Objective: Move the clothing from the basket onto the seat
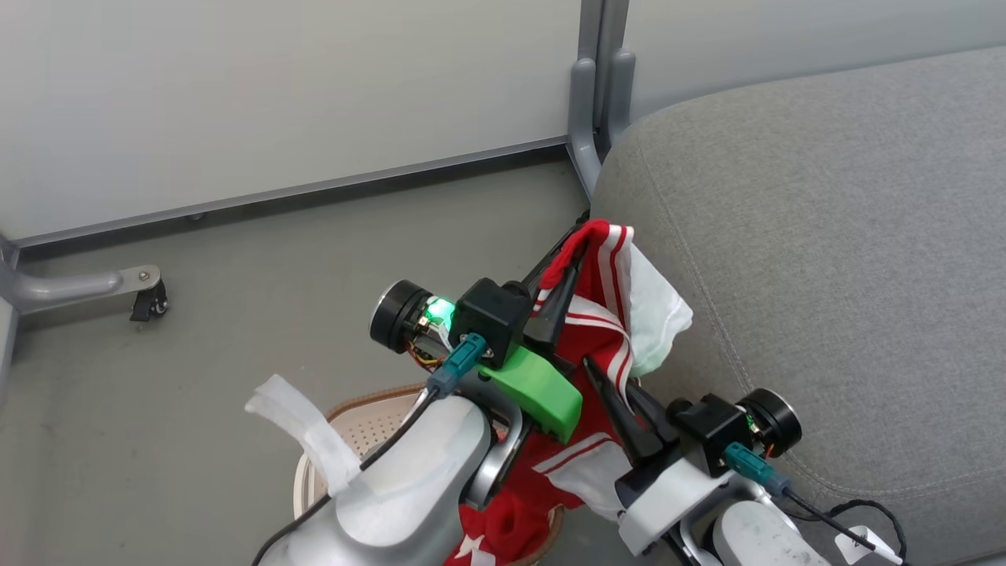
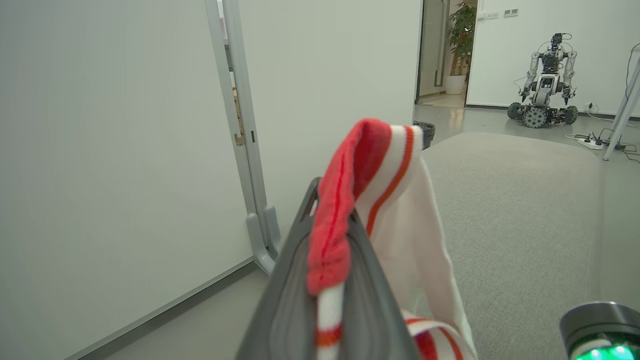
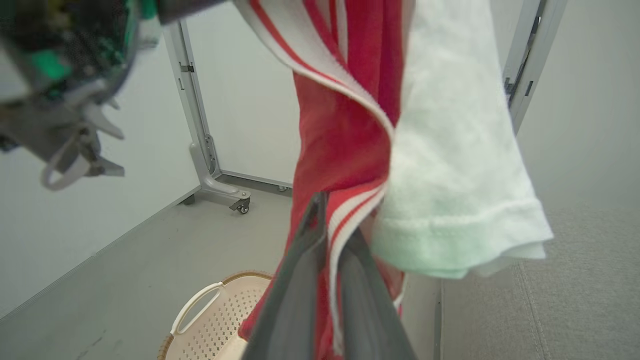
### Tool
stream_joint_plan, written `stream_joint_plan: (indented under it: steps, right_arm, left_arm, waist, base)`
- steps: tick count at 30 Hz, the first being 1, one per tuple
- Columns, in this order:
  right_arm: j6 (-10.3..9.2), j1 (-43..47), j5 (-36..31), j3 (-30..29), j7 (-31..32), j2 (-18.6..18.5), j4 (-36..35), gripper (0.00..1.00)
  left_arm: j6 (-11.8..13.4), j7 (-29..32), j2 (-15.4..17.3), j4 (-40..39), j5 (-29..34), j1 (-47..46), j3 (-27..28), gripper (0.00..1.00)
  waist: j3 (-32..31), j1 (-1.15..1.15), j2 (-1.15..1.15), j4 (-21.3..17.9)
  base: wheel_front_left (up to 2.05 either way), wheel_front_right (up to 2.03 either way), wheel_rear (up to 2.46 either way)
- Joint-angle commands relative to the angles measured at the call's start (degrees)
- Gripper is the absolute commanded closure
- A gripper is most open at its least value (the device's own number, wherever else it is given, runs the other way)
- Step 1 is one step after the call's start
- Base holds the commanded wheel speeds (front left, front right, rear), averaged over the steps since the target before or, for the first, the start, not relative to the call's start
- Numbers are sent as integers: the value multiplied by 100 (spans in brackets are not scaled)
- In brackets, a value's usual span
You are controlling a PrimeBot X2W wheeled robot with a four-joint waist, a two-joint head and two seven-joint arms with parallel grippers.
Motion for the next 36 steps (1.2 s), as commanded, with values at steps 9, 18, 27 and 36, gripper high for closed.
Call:
stream_joint_plan:
  steps: [9,18,27,36]
  right_arm:
    - [-4,79,89,-164,-2,4,-135,100]
    - [-4,103,66,-274,-2,11,-189,100]
    - [-4,222,-7,-552,-2,-26,-398,100]
    - [-4,309,-100,-1185,-2,-61,-1270,100]
  left_arm:
    - [31,166,14,272,-112,-132,-117,0]
    - [43,147,56,314,-141,-86,-156,0]
    - [102,61,162,253,-131,99,-141,0]
    - [191,-58,431,5,-38,254,-45,0]
  waist:
    - [-6,0,0,-9]
    - [-14,0,0,7]
    - [-26,0,0,-58]
    - [278,0,0,-601]
  base:
    - [0,0,0]
    - [0,0,0]
    - [0,0,0]
    - [0,0,0]
